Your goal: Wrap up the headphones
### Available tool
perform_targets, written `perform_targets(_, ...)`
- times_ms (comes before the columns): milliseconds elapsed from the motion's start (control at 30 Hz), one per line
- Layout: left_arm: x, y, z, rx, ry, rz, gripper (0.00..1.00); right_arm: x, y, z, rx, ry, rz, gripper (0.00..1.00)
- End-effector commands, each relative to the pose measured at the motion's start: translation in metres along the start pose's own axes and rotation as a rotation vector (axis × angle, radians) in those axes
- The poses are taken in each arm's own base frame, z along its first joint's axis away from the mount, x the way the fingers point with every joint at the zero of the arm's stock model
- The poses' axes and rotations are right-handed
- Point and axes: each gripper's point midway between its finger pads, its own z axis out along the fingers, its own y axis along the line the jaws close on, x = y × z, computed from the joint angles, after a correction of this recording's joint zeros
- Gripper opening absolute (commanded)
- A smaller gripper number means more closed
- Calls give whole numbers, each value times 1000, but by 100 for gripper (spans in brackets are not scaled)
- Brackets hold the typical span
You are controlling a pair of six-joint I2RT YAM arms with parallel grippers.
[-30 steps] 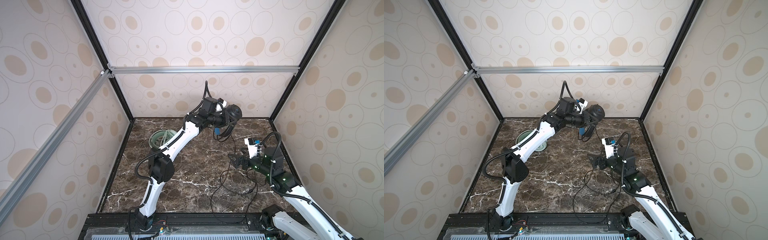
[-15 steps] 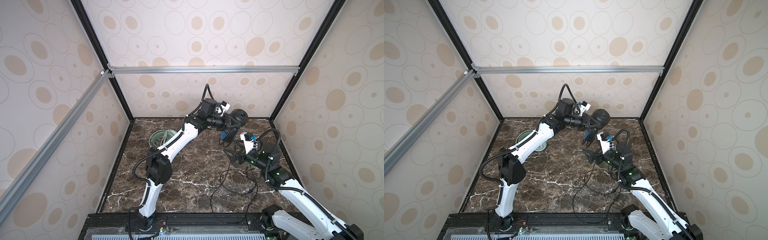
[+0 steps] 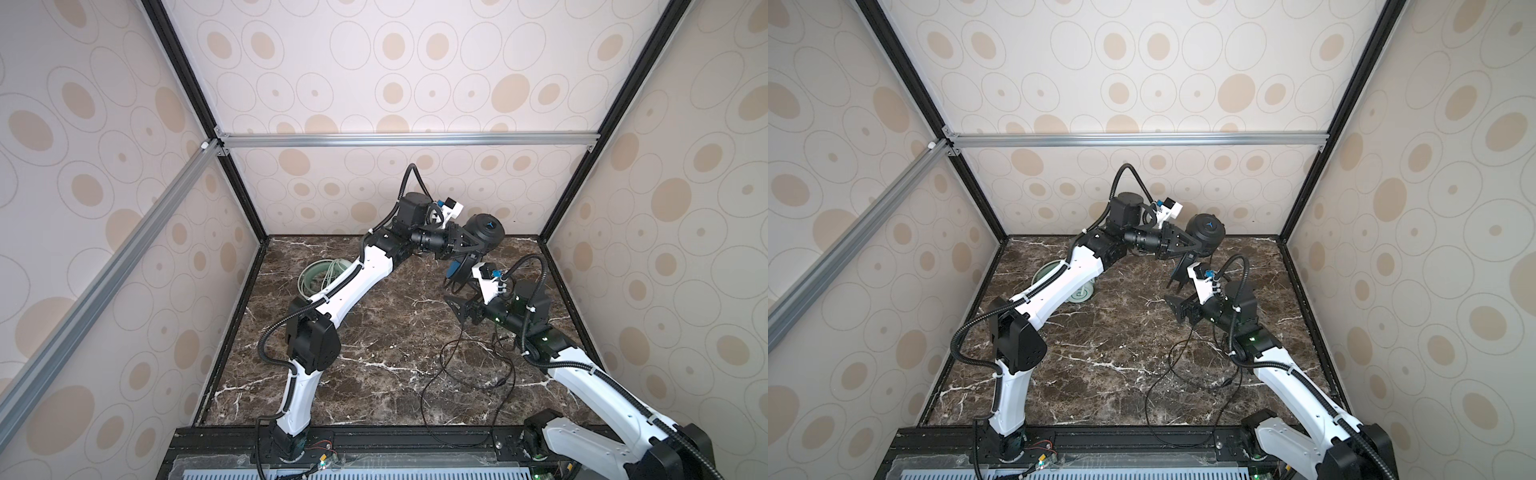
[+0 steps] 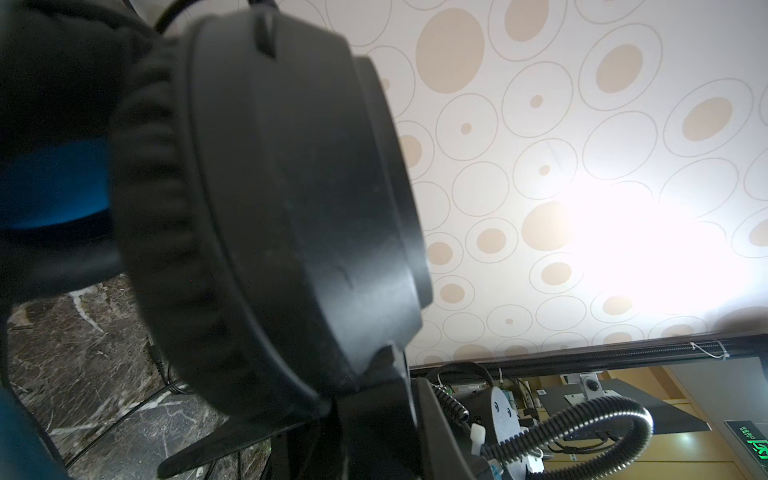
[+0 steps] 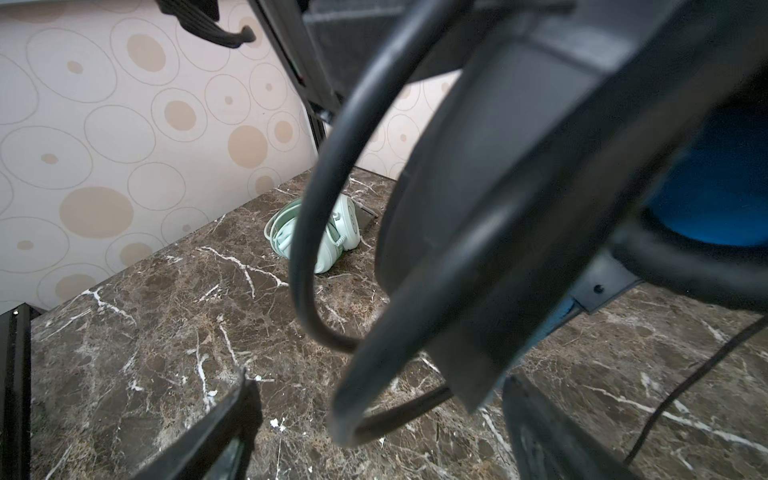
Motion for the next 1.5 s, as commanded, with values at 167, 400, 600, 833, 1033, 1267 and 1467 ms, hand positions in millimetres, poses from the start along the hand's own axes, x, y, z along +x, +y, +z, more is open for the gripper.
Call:
perform_targets(167,4,-60,-15,124,-37,109,0,-36,0,0,-5,-92,-90,84)
perform_targets(400,5,-59,-13,133,-32,91,0,-39,7,5,-63,-102,-95,52)
perform_targets(600,0,-53,-12,121,-54,94,5,-39,9,6,-77,-91,-81,22)
perform_targets(833,-26,-29,-35,67,-188,83,64,-32,2,-7,-4,-41,-1,0)
perform_targets(1033,-37,7,-83,18,-351,49,98,-9,-24,-24,189,114,108,0)
perform_targets(1267,-39,27,-143,-373,-488,270,98,21,-58,-28,446,459,398,0)
perform_targets(1467,-14,44,-176,-581,-584,349,98,24,-68,-2,569,503,620,5)
